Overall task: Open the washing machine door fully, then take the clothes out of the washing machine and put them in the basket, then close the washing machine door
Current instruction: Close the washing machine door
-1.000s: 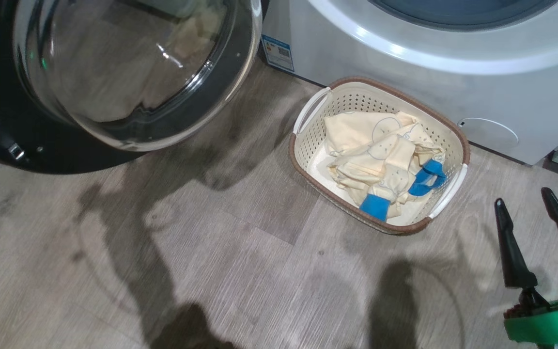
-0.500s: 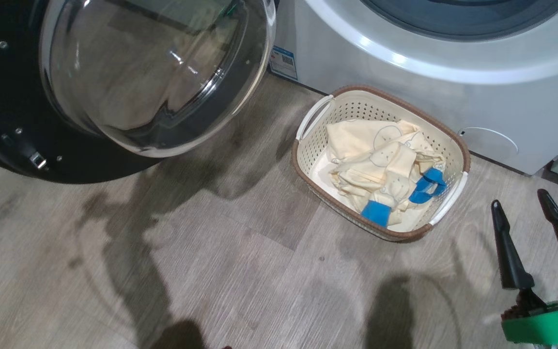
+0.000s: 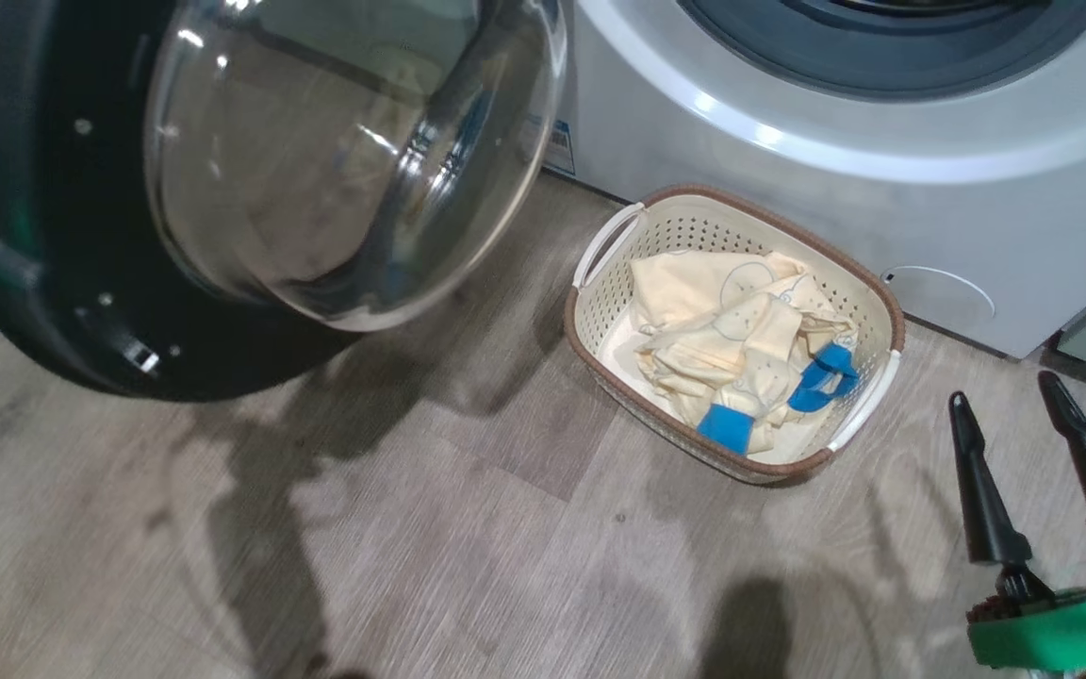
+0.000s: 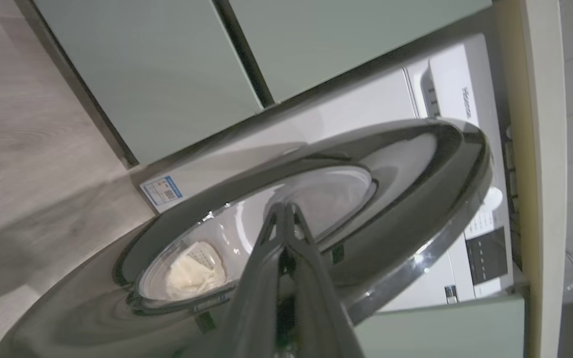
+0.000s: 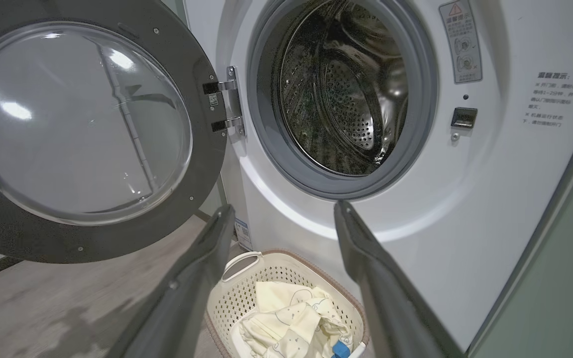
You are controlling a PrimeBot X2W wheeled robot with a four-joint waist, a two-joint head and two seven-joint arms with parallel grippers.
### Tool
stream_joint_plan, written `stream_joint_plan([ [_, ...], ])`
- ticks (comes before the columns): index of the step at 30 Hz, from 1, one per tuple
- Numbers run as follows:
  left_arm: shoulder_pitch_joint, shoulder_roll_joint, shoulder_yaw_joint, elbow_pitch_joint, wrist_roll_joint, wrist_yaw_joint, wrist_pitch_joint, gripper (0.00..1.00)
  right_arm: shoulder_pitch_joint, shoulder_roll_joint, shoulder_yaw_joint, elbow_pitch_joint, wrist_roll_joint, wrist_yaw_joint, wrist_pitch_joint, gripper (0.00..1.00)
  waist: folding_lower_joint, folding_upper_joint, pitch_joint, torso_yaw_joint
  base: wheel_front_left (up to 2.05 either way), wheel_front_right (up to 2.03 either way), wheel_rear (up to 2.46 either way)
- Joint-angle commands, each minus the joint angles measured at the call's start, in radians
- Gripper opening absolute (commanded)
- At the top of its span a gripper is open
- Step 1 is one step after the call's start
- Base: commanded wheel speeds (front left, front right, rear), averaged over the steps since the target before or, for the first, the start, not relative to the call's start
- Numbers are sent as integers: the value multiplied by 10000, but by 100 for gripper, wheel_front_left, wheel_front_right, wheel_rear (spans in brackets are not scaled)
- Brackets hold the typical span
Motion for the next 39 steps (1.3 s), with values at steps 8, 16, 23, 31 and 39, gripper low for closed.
stream_joint_plan([
  [8, 724, 394, 335, -1919, -269, 91, 653, 0, -208, 127, 202, -292, 65, 35, -65, 100, 0, 0, -310, -106, 0, 0, 0],
  [16, 1589, 72, 292, -3655, -524, 441, 986, 0, -231, 322, 280, -313, 95, 35, -65, 100, 0, 0, -545, -420, 0, 0, 0],
  [23, 2092, -197, 187, -4689, -665, 708, 1155, 0, -284, 501, 387, -399, 94, 35, -65, 100, 0, 0, -782, -926, 0, 0, 0],
  [31, 2258, -529, 55, -5341, -853, 981, 1227, 0, -329, 682, 537, -413, 145, 35, -65, 100, 0, 0, -981, -1707, 0, 0, 0],
  [39, 2064, -895, -179, -5629, -915, 1131, 1175, 0, -481, 857, 558, -483, 190, 35, -65, 100, 0, 0, -831, -2729, 0, 0, 0],
])
